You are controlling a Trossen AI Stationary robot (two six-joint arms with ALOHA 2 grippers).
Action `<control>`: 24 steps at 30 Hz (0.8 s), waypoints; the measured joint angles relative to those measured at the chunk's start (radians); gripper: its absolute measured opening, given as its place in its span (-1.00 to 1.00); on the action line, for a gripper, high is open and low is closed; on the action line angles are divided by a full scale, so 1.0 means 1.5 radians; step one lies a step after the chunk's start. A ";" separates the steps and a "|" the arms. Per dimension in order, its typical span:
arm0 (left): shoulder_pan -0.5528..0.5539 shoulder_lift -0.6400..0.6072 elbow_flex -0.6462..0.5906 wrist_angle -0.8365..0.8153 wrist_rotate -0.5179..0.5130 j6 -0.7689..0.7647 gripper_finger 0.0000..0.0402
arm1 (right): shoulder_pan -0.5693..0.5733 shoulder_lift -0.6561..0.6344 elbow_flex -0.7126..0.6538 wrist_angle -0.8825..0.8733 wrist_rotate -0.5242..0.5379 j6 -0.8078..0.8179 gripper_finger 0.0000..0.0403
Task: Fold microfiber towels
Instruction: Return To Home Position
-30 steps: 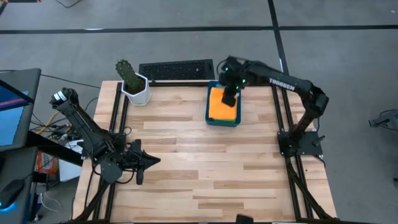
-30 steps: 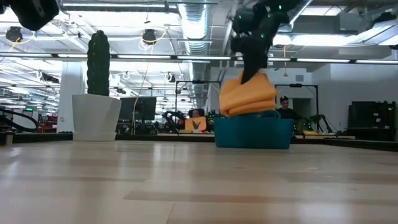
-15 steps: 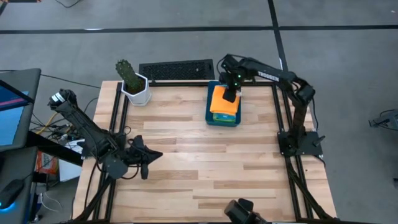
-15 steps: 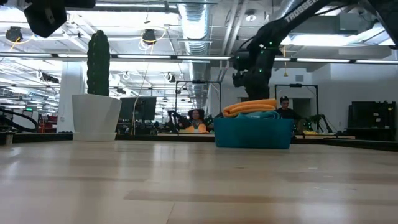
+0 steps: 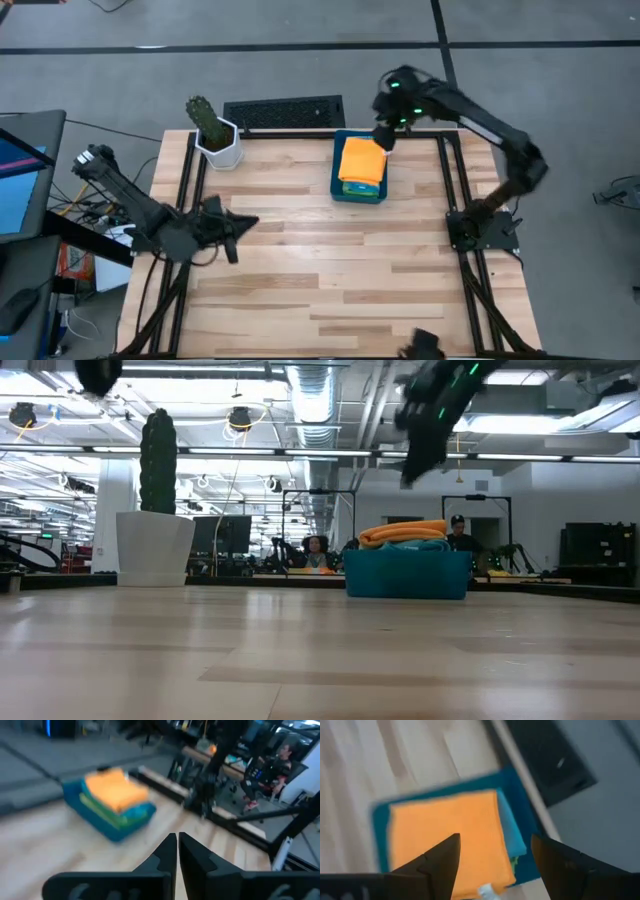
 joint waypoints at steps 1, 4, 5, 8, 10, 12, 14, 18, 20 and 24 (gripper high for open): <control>0.004 -0.014 0.012 0.000 -0.006 0.043 -0.95 | 0.003 -0.033 0.000 -0.004 -0.001 0.020 0.34; 0.013 -0.050 0.048 0.002 -0.026 0.153 -0.95 | 0.022 -0.131 0.000 -0.034 -0.001 0.061 0.34; 0.013 -0.060 0.056 0.003 -0.027 0.191 -0.95 | 0.031 -0.162 0.000 -0.045 -0.002 0.074 0.34; 0.013 -0.088 0.067 -0.005 -0.030 0.319 -0.96 | 0.066 -0.267 -0.058 -0.007 -0.037 0.099 0.34; 0.013 -0.104 0.061 -0.002 -0.030 0.343 -0.96 | 0.093 -0.353 -0.160 0.118 -0.074 0.139 0.34; 0.020 -0.121 0.053 -0.005 -0.039 0.336 -0.96 | 0.120 -0.440 -0.287 0.243 -0.086 0.200 0.34; 0.037 -0.144 0.036 -0.010 -0.019 0.313 -0.96 | 0.137 -0.517 -0.418 0.352 -0.084 0.272 0.34; 0.076 -0.216 -0.031 -0.003 0.087 0.245 -0.96 | 0.148 -0.658 -0.658 0.547 -0.077 0.395 0.34; 0.088 -0.265 -0.078 0.010 0.128 0.221 -0.96 | 0.165 -0.709 -0.750 0.654 -0.089 0.439 0.34; 0.107 -0.365 -0.189 0.072 0.203 0.198 -0.96 | 0.223 -0.781 -0.891 0.784 -0.084 0.470 0.34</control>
